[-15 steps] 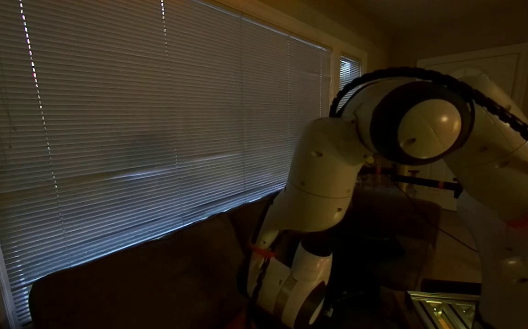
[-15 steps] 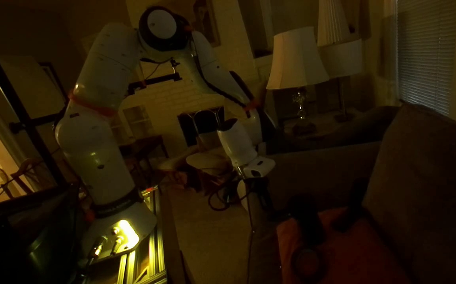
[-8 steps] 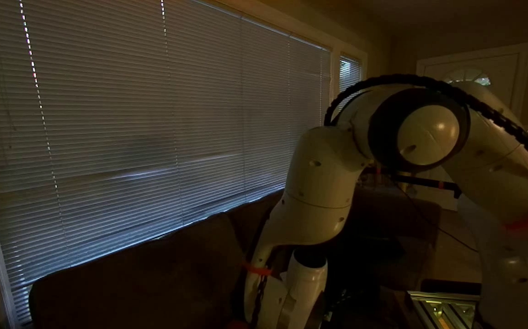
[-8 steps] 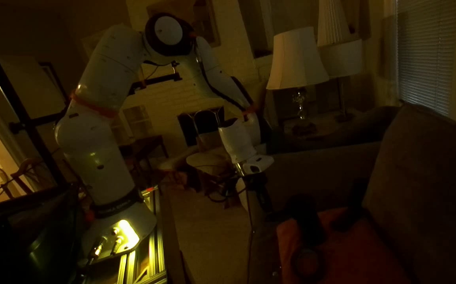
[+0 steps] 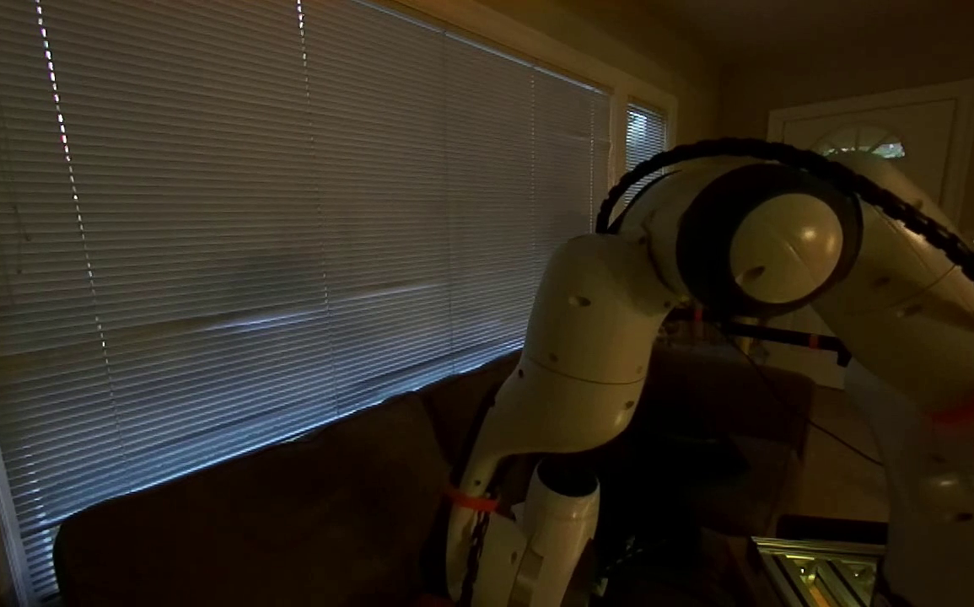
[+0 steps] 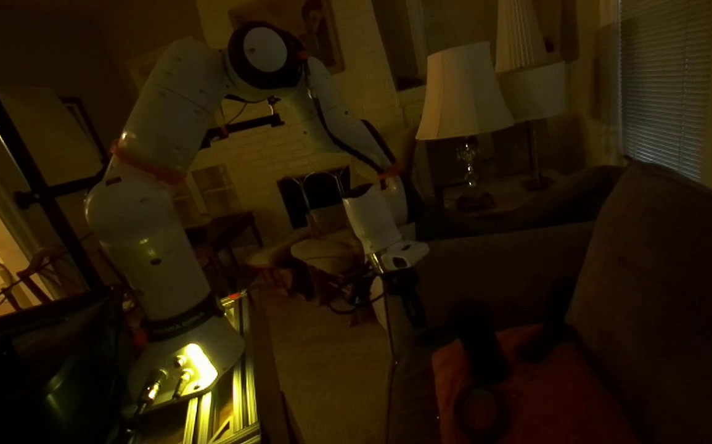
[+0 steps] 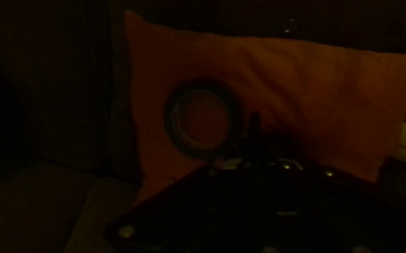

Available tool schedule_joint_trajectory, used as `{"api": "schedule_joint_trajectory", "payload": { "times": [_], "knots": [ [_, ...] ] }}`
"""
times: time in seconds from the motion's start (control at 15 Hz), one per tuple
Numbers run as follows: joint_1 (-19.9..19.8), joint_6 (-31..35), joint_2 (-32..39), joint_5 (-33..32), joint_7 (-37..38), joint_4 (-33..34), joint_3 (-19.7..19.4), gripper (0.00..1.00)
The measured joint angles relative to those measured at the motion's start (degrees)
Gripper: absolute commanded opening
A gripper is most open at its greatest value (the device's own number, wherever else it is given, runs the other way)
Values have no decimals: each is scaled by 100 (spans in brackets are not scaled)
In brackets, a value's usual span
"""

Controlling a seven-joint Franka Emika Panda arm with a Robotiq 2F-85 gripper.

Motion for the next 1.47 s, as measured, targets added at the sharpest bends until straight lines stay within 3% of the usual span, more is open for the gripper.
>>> {"api": "schedule_joint_trajectory", "payload": {
  "times": [0.33, 0.53, 0.8, 1.07, 1.47],
  "knots": [
    [-35, -1695, -765, 186, -280, -521, -766, 1],
    [-332, -2839, -1279, 389, -845, -1104, -1339, 1],
    [-1199, -4479, -1698, 71, -1274, -1824, -1853, 1],
    [-2314, -5952, -1941, -773, -1289, -2120, -1934, 1],
    [-3512, -8331, -1989, -1958, -1285, -2093, -2100, 1]
  ]
}}
